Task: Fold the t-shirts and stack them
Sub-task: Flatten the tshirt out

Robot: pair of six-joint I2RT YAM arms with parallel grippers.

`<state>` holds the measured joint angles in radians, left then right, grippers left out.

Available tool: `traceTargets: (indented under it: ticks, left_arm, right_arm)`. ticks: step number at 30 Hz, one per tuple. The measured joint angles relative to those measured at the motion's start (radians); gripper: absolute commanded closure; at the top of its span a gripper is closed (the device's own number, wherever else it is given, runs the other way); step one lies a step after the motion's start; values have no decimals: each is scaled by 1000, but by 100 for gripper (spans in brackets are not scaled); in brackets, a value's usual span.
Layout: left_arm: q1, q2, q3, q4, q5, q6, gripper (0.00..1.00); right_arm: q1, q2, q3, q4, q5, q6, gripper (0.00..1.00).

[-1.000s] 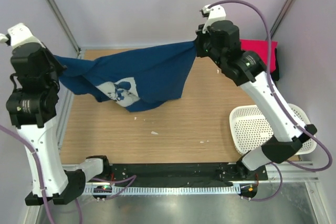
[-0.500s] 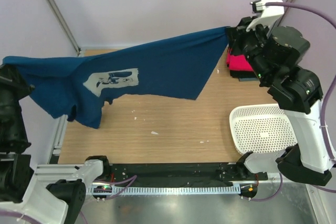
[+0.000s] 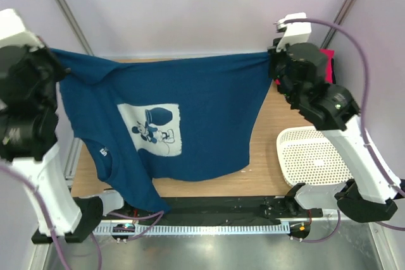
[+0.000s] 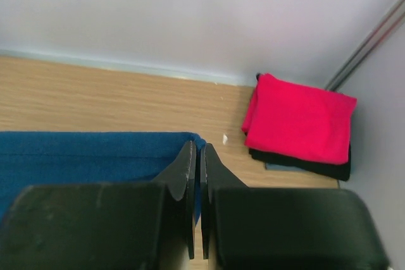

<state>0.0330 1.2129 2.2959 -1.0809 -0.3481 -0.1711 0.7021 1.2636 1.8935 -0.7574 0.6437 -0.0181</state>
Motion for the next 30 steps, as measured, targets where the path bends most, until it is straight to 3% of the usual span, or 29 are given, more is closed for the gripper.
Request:
traceTargets:
  ticks: [7,11,17,21,25,30]
  left_arm:
    - [0,123,-463,114,24,-13,100]
    - [0,245,-616,164,40,-32,100]
    - [0,325,-563,215,78,-34,100]
    - [0,319,-382,240,110,-34,100]
    - [0,241,-295,277,160,-34,100]
    - [0,73,-293,248,204,-31,100]
  right_arm:
    - [-128,95,-312,106,-68,-2,99]
    - [-195,197,-415,175,-109,10,99]
    - [-256,271,-315,225,-138,10,99]
    - [-261,278,-165,263,-133,-23,99]
    - [-260,249,-58,282,-143,-45,99]
    - [-261,117,-77,269,-191,-51,99]
